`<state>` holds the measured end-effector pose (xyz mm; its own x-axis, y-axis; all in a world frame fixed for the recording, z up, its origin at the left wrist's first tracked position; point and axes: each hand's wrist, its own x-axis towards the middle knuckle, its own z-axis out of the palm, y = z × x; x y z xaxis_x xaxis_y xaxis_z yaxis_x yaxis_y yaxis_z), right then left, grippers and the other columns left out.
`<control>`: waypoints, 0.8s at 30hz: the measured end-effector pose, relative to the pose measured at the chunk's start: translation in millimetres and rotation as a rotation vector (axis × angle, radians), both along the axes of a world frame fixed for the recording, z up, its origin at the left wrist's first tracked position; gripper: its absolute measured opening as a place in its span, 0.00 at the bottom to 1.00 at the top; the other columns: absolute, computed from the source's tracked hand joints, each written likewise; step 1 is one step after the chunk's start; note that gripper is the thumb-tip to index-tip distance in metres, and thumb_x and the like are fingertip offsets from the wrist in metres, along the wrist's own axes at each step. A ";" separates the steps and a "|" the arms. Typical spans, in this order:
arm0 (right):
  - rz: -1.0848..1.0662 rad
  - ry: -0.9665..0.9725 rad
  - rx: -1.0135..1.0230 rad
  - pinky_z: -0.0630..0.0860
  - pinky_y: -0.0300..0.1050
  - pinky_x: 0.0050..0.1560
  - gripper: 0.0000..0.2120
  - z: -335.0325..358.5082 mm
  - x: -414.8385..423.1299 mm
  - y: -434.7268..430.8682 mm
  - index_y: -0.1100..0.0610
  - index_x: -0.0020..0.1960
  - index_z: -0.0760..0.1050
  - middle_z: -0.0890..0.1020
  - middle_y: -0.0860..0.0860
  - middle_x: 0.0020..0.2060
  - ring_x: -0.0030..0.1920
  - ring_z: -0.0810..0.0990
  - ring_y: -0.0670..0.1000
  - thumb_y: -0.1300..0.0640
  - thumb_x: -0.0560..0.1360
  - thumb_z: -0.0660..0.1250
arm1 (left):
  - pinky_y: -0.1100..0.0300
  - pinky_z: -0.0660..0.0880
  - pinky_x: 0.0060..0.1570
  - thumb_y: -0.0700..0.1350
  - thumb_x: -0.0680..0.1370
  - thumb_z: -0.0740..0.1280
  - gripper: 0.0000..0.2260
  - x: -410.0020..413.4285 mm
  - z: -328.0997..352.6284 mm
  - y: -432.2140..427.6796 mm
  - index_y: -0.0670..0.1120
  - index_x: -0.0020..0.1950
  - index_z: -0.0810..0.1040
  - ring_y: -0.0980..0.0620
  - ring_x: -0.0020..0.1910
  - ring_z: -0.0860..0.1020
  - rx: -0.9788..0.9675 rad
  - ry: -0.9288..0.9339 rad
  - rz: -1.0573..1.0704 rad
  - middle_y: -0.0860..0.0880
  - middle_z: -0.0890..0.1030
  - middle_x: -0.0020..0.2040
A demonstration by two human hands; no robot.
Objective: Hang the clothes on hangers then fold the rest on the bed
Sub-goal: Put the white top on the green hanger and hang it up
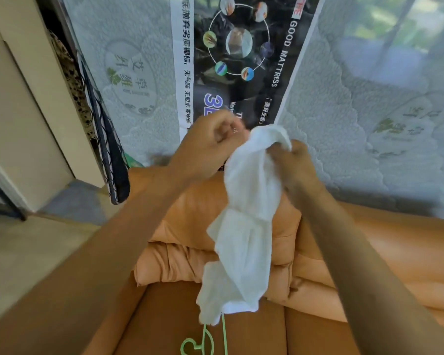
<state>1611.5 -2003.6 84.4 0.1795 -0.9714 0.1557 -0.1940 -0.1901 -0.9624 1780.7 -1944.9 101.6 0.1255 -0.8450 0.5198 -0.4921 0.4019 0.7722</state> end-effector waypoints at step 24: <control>-0.039 0.360 -0.256 0.71 0.32 0.39 0.15 31.8 -92.1 -1.4 0.51 0.54 0.75 0.81 0.52 0.43 0.37 0.77 0.37 0.67 0.73 0.71 | 0.59 0.73 0.48 0.40 0.84 0.62 0.08 -29.3 -76.5 36.6 0.43 0.53 0.81 0.54 0.46 0.78 0.155 0.437 -0.097 0.44 0.82 0.45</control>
<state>1519.3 -2005.0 116.2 0.2300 -0.9166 0.3269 -0.5199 -0.3997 -0.7550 1751.3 -1908.3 25.1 0.2209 -0.9273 0.3022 -0.0734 0.2932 0.9532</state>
